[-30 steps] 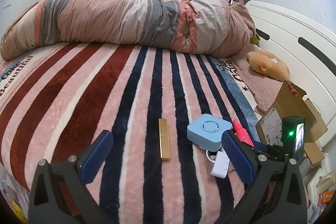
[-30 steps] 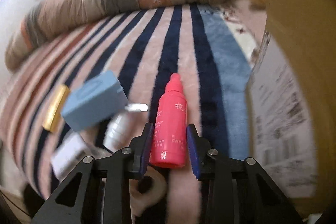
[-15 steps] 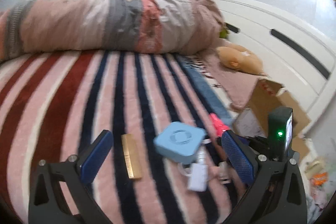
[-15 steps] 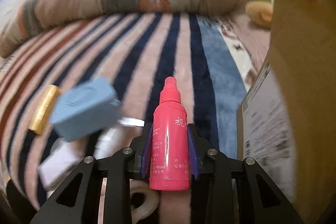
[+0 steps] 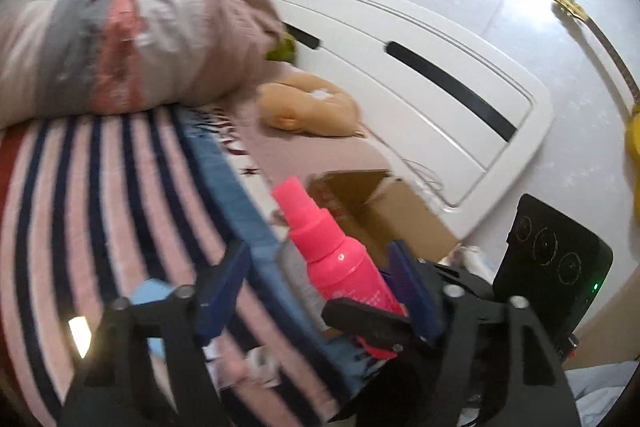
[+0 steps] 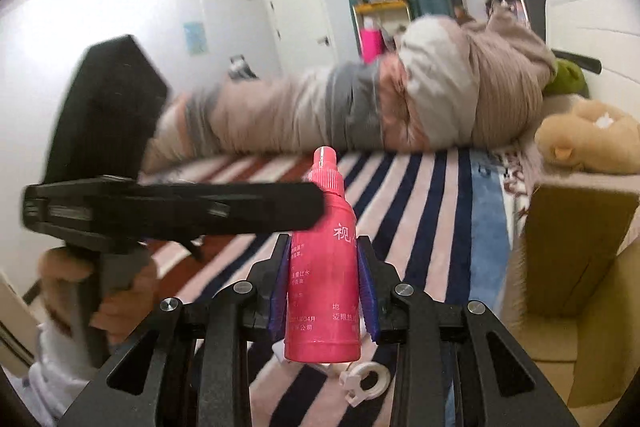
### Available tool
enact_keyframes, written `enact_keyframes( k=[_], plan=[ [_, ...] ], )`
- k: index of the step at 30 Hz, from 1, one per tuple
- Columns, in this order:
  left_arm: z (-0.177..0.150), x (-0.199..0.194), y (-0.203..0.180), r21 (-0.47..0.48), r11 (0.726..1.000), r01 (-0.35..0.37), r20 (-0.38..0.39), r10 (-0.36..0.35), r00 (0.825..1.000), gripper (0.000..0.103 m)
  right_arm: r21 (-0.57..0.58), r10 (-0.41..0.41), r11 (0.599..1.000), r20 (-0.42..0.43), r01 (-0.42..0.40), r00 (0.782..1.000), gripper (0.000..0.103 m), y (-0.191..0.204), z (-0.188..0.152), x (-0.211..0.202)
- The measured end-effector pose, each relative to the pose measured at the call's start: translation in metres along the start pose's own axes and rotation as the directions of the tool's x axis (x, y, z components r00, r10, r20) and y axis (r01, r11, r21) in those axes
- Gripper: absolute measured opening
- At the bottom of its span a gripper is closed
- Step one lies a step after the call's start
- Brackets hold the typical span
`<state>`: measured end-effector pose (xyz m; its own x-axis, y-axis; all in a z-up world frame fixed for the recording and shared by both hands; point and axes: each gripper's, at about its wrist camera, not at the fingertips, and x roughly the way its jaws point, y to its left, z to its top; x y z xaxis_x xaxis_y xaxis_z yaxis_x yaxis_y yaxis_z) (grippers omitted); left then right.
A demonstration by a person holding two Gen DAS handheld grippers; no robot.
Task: Organize rigid objects
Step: 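Carry the pink bottle into the cardboard box and open the right gripper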
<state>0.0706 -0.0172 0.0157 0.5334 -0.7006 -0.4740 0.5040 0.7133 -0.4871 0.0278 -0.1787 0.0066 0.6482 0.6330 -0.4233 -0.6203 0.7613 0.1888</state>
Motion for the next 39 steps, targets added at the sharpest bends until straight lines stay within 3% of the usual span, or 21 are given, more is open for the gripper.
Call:
enact_keyframes(
  k=[4, 12, 20, 26, 29, 31, 34, 38, 39],
  plan=[
    [0.017, 0.033, -0.031, 0.032, 0.994, 0.102, -0.045, -0.101, 0.994, 0.035, 0.036, -0.017, 0.999, 0.047, 0.015, 0.999, 0.027, -0.026, 0.002, -0.029],
    [0.029, 0.12, -0.098, 0.181, 0.981, 0.069, -0.162, -0.04, 0.986, 0.03, 0.076, -0.193, 0.978, -0.004, 0.193, 0.981, 0.027, -0.085, -0.007, -0.065],
    [0.019, 0.179, -0.115, 0.186, 0.98, 0.075, -0.3, -0.016, 0.954, 0.03, 0.125, -0.268, 0.95, -0.143, 0.286, 0.953, 0.027, -0.14, -0.025, -0.075],
    [0.011, 0.194, -0.12, 0.197, 0.978, 0.062, -0.336, 0.008, 0.942, 0.03, 0.118, -0.305, 0.936, -0.205, 0.333, 0.93, 0.027, -0.15, -0.038, -0.078],
    [0.013, 0.189, -0.12, 0.219, 0.976, 0.016, -0.32, 0.056, 0.946, 0.045, 0.116, -0.332, 0.924, -0.224, 0.363, 0.916, 0.028, -0.151, -0.038, -0.075],
    [0.015, 0.18, -0.118, 0.22, 0.975, 0.006, -0.292, 0.06, 0.955, 0.069, 0.126, -0.339, 0.92, -0.226, 0.372, 0.913, 0.031, -0.152, -0.038, -0.076],
    [0.02, 0.155, -0.115, 0.226, 0.974, -0.017, -0.228, 0.07, 0.971, 0.084, 0.13, -0.335, 0.921, -0.215, 0.367, 0.917, 0.046, -0.148, -0.035, -0.079],
    [0.027, 0.109, -0.106, 0.222, 0.972, -0.082, -0.142, 0.116, 0.983, 0.088, 0.092, -0.333, 0.931, -0.175, 0.353, 0.926, 0.075, -0.131, -0.027, -0.083],
    [0.027, 0.099, -0.103, 0.218, 0.971, -0.097, -0.123, 0.126, 0.984, 0.092, 0.082, -0.331, 0.935, -0.159, 0.346, 0.93, 0.081, -0.125, -0.023, -0.083]
  ],
)
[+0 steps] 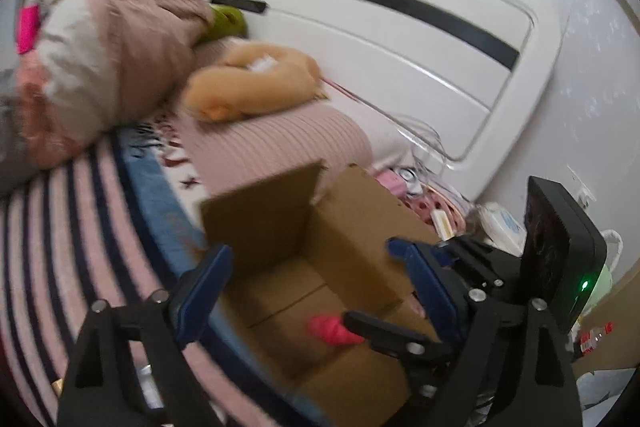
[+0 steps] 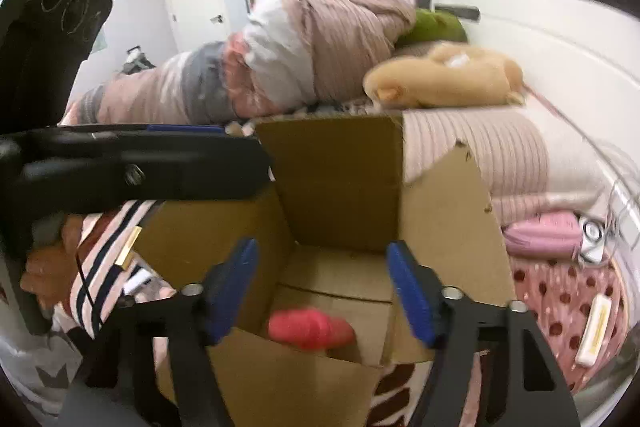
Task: Organize rigid objects
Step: 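Carry the pink bottle into the cardboard box and open the right gripper, then grasp the light-blue square speaker with the right gripper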
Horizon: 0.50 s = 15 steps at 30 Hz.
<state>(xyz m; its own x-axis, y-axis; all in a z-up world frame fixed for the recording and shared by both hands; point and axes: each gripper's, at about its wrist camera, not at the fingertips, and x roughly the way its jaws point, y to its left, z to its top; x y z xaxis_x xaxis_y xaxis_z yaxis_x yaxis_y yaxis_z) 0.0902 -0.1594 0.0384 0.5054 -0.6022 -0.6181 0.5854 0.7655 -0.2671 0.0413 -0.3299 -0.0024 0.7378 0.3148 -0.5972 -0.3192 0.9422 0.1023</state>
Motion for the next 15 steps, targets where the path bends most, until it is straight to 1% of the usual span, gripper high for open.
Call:
enact_keyframes(
  k=[1, 2, 3, 5, 7, 9, 11, 13, 14, 15],
  plan=[
    [-0.003, -0.016, 0.006, -0.008, 1.0, -0.021, 0.034, 0.022, 0.999, 0.099, -0.019, 0.009, 1.0, 0.026, -0.009, 1.0, 0.092, 0.008, 0.004, -0.004],
    [-0.005, -0.027, 0.011, -0.012, 0.999, -0.04, 0.062, 0.041, 0.997, 0.101, -0.032, 0.02, 0.999, 0.048, -0.018, 0.999, 0.096, 0.014, 0.007, -0.007],
    [-0.009, -0.044, 0.019, -0.018, 0.997, -0.08, 0.098, 0.082, 0.992, 0.102, -0.044, 0.034, 0.999, 0.068, -0.031, 0.997, 0.097, 0.02, 0.009, -0.01],
    [-0.016, -0.066, 0.03, -0.023, 0.989, -0.148, 0.13, 0.15, 0.98, 0.102, -0.067, 0.066, 0.996, 0.088, -0.061, 0.994, 0.098, 0.037, 0.015, -0.013],
    [-0.027, -0.088, 0.045, -0.033, 0.972, -0.233, 0.144, 0.236, 0.961, 0.102, -0.086, 0.078, 0.994, 0.094, -0.07, 0.992, 0.1, 0.055, 0.022, -0.013],
    [-0.039, -0.106, 0.063, -0.059, 0.953, -0.297, 0.149, 0.302, 0.941, 0.102, -0.118, 0.099, 0.989, 0.109, -0.086, 0.989, 0.1, 0.077, 0.027, -0.011],
    [-0.053, -0.119, 0.083, -0.097, 0.936, -0.338, 0.148, 0.349, 0.925, 0.102, -0.163, 0.148, 0.978, 0.099, -0.13, 0.984, 0.1, 0.103, 0.031, -0.007],
    [-0.069, -0.128, 0.101, -0.135, 0.914, -0.382, 0.164, 0.4, 0.902, 0.102, -0.21, 0.209, 0.959, 0.063, -0.191, 0.976, 0.1, 0.128, 0.033, 0.001],
    [-0.078, -0.133, 0.111, -0.155, 0.904, -0.399, 0.171, 0.422, 0.89, 0.102, -0.237, 0.241, 0.945, 0.03, -0.227, 0.97, 0.1, 0.142, 0.033, 0.009],
    [-0.086, -0.136, 0.12, -0.171, 0.898, -0.405, 0.167, 0.432, 0.886, 0.102, -0.256, 0.256, 0.934, -0.01, -0.25, 0.967, 0.1, 0.154, 0.032, 0.018]
  ],
)
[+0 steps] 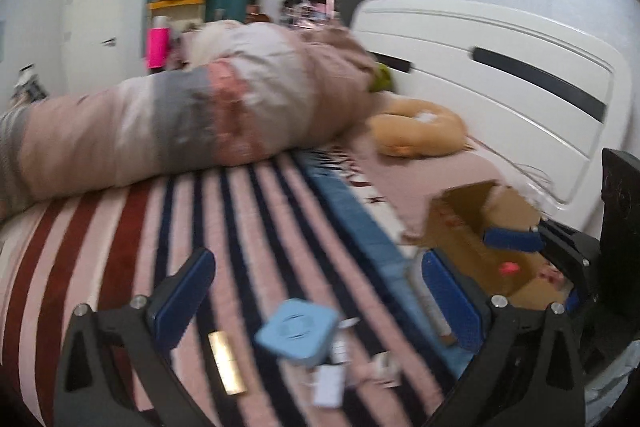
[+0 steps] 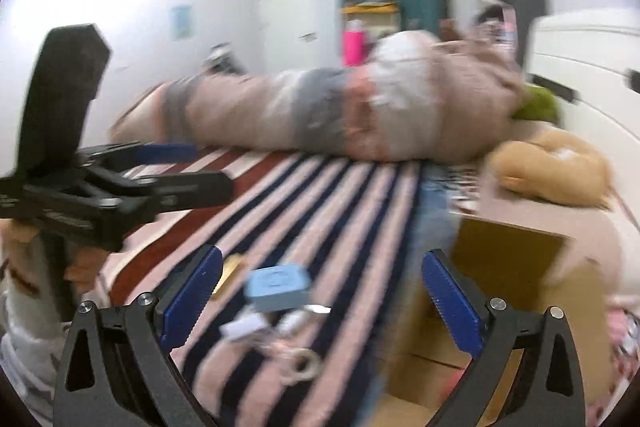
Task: Organize rigid objects
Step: 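Grasp the light-blue square speaker with the right gripper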
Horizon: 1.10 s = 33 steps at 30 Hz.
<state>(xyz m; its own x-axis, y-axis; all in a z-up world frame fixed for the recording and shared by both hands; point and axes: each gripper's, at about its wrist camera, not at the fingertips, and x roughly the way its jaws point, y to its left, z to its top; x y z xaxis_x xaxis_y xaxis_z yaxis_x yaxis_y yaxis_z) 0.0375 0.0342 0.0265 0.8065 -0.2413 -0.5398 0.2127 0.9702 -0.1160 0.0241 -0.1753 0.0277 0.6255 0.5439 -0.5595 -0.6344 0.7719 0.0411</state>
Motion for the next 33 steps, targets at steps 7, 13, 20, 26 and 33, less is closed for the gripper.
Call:
enact_keyframes(
  k=[7, 13, 20, 26, 33],
  plan=[
    [-0.039, 0.011, 0.062, -0.107, 0.994, -0.005, -0.092, -0.005, 0.996, 0.102, -0.032, 0.072, 0.996, -0.237, -0.082, 0.969, 0.1, 0.035, -0.012, 0.089],
    [-0.069, 0.025, 0.091, -0.167, 0.986, -0.026, -0.149, 0.001, 0.989, 0.102, -0.07, 0.024, 0.996, -0.375, -0.054, 0.927, 0.1, 0.029, -0.032, 0.164],
    [-0.086, 0.033, 0.114, -0.227, 0.974, -0.022, -0.183, -0.021, 0.983, 0.102, -0.105, -0.026, 0.994, -0.456, -0.024, 0.89, 0.099, 0.018, -0.038, 0.219],
    [-0.091, 0.036, 0.118, -0.258, 0.966, 0.003, -0.183, -0.052, 0.982, 0.102, -0.046, 0.007, 0.998, -0.483, -0.034, 0.876, 0.088, 0.009, -0.042, 0.231],
    [-0.089, 0.043, 0.115, -0.29, 0.953, 0.085, -0.182, -0.142, 0.973, 0.102, -0.054, 0.041, 0.996, -0.445, -0.073, 0.894, 0.083, 0.018, -0.042, 0.22]
  ],
)
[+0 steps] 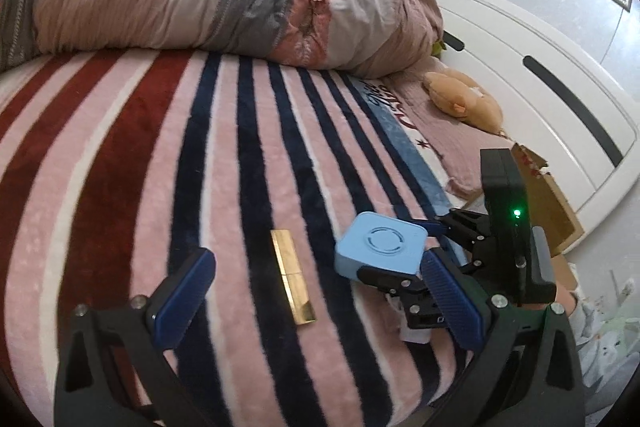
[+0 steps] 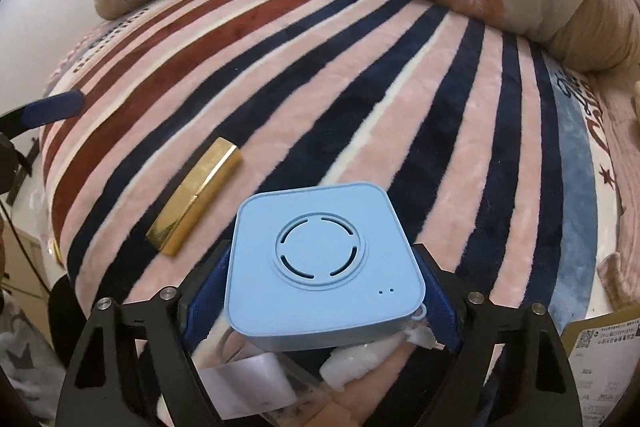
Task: Organize rigid objects
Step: 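Grasp the light-blue square speaker with the right gripper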
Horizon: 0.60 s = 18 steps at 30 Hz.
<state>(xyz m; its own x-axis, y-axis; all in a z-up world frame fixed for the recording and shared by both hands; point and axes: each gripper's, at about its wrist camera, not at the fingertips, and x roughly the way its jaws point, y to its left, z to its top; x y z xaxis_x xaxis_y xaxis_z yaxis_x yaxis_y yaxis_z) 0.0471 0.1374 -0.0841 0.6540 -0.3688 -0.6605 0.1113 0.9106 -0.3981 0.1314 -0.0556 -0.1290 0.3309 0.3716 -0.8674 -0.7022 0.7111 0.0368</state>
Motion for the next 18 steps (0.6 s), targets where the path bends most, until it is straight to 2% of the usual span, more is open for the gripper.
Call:
enact_keyframes(
  k=[5, 7, 15, 18],
  plan=[
    [0.001, 0.006, -0.004, -0.013, 0.997, 0.08, -0.015, -0.08, 0.997, 0.102, -0.027, 0.016, 1.0, 0.086, -0.014, 0.996, 0.08, 0.013, -0.001, -0.025],
    [0.001, 0.007, -0.006, -0.018, 0.996, 0.089, -0.018, -0.09, 0.996, 0.102, -0.053, 0.031, 0.998, 0.096, -0.026, 0.995, 0.08, 0.02, -0.004, -0.033],
    [-0.004, 0.005, -0.004, -0.025, 0.998, 0.052, -0.022, -0.052, 0.998, 0.102, -0.073, 0.076, 0.994, -0.022, -0.078, 0.997, 0.08, 0.029, -0.018, -0.016],
    [-0.005, 0.006, -0.001, -0.028, 0.998, 0.048, -0.03, -0.049, 0.998, 0.102, -0.064, 0.088, 0.994, -0.036, -0.09, 0.995, 0.08, 0.029, -0.016, -0.014]
  ],
)
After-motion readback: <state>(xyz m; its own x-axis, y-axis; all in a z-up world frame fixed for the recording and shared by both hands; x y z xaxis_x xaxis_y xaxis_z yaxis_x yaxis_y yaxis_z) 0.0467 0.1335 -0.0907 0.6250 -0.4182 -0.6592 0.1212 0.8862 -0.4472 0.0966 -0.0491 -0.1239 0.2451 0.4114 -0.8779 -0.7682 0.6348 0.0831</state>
